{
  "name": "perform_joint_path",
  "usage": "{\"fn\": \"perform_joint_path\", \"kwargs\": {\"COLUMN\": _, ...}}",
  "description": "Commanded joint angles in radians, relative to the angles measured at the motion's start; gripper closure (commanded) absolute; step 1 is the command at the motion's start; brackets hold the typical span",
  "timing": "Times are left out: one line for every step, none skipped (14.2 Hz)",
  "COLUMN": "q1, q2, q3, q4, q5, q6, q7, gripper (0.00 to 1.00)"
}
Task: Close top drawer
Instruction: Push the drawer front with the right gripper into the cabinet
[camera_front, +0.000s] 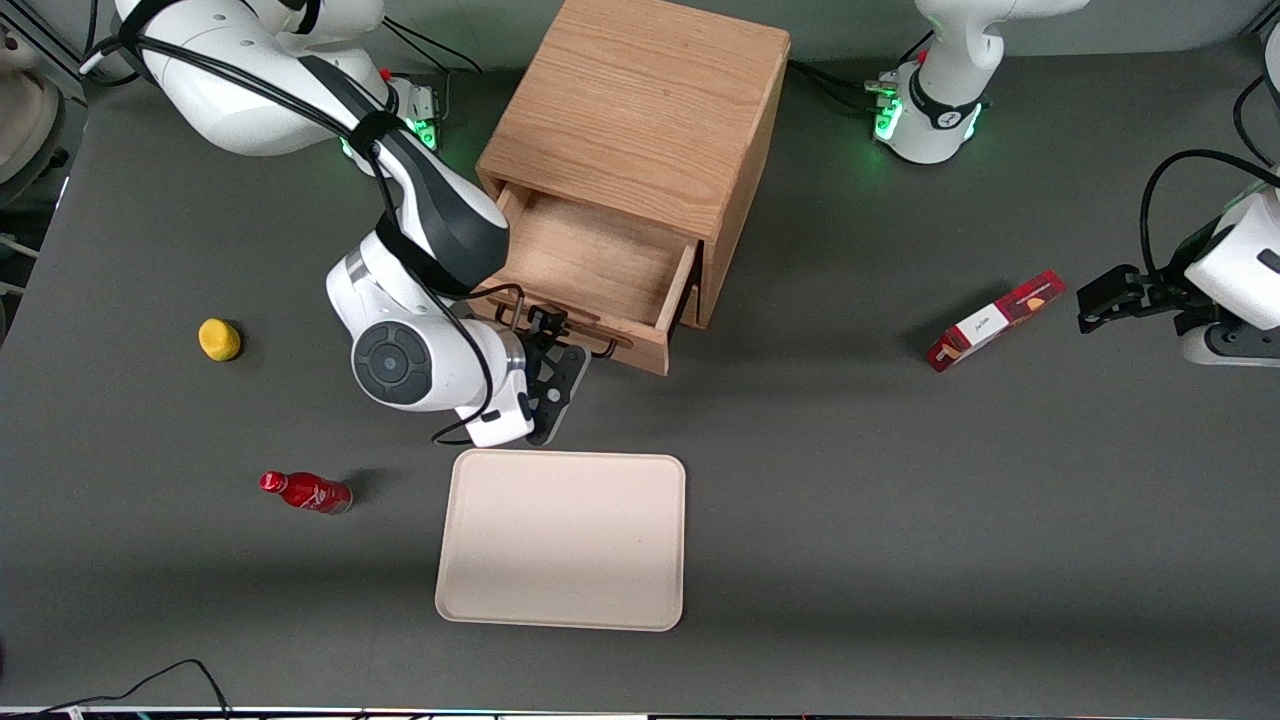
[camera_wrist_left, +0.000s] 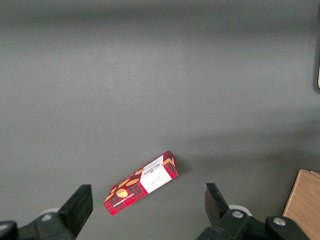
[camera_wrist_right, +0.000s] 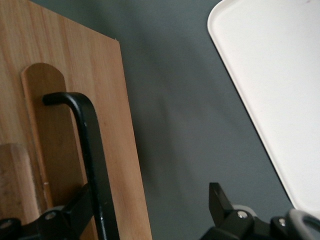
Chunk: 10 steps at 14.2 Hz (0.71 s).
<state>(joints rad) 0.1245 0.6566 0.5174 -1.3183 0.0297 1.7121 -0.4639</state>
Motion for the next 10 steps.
{"fn": "perform_joint_path", "kwargs": {"q1": -0.025, "q2": -0.06, "q3": 0.035, "q4": -0.082, "q5": 0.019, "q6": 0.026, "q7": 0.031, "gripper": 0.0}}
{"fn": "perform_joint_path", "kwargs": {"q1": -0.025, "q2": -0.077, "q3": 0.035, "q4": -0.105, "q5": 0.024, "q6": 0.035, "q7": 0.031, "gripper": 0.0}}
{"fn": "perform_joint_path", "kwargs": {"q1": -0.025, "q2": -0.095, "q3": 0.035, "q4": -0.128, "q5": 0.039, "q6": 0.052, "q7": 0.031, "gripper": 0.0}}
{"fn": "perform_joint_path", "kwargs": {"q1": -0.025, "q2": -0.11, "q3": 0.035, "q4": -0.153, "q5": 0.056, "q6": 0.067, "q7": 0.031, "gripper": 0.0}}
{"fn": "perform_joint_path", "kwargs": {"q1": -0.025, "q2": -0.121, "q3": 0.035, "q4": -0.168, "q5": 0.064, "q6": 0.079, "q7": 0.031, "gripper": 0.0}}
{"fn": "perform_joint_path", "kwargs": {"q1": -0.023, "q2": -0.127, "q3": 0.036, "q4": -0.18, "q5": 0.064, "q6": 0.087, "q7": 0.031, "gripper": 0.0}}
{"fn": "perform_joint_path", "kwargs": {"q1": -0.023, "q2": -0.133, "q3": 0.039, "q4": -0.194, "q5": 0.07, "q6": 0.099, "q7": 0.031, "gripper": 0.0}}
{"fn": "perform_joint_path", "kwargs": {"q1": -0.025, "q2": -0.146, "q3": 0.055, "q4": -0.214, "q5": 0.081, "q6": 0.113, "q7": 0.031, "gripper": 0.0}}
{"fn": "perform_joint_path", "kwargs": {"q1": -0.025, "q2": -0.159, "q3": 0.059, "q4": -0.24, "q5": 0.085, "q6": 0.133, "q7": 0.034, "gripper": 0.0}}
{"fn": "perform_joint_path", "kwargs": {"q1": -0.023, "q2": -0.175, "q3": 0.067, "q4": -0.266, "q5": 0.087, "q6": 0.155, "q7": 0.059, "gripper": 0.0}}
